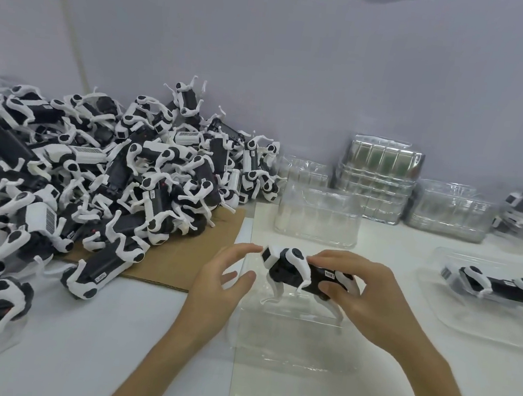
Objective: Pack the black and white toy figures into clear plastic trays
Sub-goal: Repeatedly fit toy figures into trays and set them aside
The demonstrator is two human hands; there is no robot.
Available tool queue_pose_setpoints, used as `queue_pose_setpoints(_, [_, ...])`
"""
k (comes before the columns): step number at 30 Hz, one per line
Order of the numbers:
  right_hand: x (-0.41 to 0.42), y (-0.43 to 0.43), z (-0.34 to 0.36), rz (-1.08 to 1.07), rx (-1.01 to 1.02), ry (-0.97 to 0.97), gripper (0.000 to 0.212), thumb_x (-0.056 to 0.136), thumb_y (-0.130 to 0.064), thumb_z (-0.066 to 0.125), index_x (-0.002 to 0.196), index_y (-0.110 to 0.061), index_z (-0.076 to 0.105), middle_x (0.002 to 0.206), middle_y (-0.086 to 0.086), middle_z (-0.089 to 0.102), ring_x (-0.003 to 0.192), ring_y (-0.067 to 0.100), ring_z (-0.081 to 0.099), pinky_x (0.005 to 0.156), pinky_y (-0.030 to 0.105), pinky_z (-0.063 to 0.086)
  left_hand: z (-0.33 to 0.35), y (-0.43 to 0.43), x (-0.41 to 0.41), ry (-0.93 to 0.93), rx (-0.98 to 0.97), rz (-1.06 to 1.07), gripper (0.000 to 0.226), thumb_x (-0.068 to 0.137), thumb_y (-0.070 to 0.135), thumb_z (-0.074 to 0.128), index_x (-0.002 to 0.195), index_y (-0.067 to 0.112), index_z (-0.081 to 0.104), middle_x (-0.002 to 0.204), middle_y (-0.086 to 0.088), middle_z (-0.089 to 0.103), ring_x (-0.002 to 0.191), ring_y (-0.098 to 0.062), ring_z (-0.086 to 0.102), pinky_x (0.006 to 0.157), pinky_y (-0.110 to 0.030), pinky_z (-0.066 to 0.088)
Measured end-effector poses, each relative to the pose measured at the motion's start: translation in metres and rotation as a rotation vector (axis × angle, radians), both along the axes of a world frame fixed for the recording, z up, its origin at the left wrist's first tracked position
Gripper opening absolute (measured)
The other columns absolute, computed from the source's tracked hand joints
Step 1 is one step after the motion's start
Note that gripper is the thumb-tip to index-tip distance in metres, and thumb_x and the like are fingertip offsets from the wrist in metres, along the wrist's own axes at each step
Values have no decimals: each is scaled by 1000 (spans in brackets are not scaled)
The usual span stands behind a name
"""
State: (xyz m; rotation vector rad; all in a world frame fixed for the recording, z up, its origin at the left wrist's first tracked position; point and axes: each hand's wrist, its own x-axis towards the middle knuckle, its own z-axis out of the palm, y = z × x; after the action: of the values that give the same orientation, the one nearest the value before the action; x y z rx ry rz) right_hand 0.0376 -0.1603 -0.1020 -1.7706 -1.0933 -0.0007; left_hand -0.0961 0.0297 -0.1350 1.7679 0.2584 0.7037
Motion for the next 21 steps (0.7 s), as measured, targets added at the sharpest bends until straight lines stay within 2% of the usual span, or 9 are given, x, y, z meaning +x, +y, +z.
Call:
queue_pose_setpoints(3, [0,2,-3,-9,-29,-7,52,80,14,71,104,-33,76,106,-20,71,106,-4,62,86,3,41,-2,2,0,10,13,13,45,94,1,60,111,43,66,119,26,64,124,7,51,106,-31,44])
queue_pose_setpoints(7, [-1,4,-5,-27,-117,-74,50,82,9,72,108,-33,77,109,-15,67,109,2,59,92,8,39,-1,1,1,29,48,9,42,95,1,58,113,37,68,125,21,60,125,4,50,106,-34,45])
queue_pose_setpoints(11, [-1,5,-4,-2,-197,-48,53,85,7,69,107,-41,75,108,-19,64,111,5,57,95,15,40,-4,3,2,63,79,16,35,96,4,56,111,32,70,131,22,55,124,6,49,106,-33,44])
queue_pose_setpoints(14, [-2,7,-2,-6,-267,4,52,86,5,67,106,-43,75,105,-19,62,110,6,57,98,23,43,-7,3,5,97,142,5,31,99,6,52,111,28,71,134,25,50,123,10,46,104,-22,41])
queue_pose_setpoints(17, [-4,13,1,-56,-378,-29,52,87,-2,67,101,-51,71,102,-23,63,104,2,57,90,9,39,-6,0,5,109,190,-25,34,102,8,47,107,33,70,136,26,44,118,15,44,91,-2,34])
queue_pose_setpoints(19, [-5,17,4,-106,-458,-66,48,85,-4,68,103,-49,72,102,-23,65,102,5,58,88,10,41,-5,0,5,100,205,-28,33,102,11,47,108,36,68,136,26,44,119,18,42,86,1,32])
queue_pose_setpoints(21, [-8,23,6,-175,-528,-103,46,83,-5,66,104,-45,75,100,-23,65,96,7,58,80,15,43,-4,0,4,94,204,-29,28,95,24,46,109,39,66,135,29,45,122,18,40,85,-1,33])
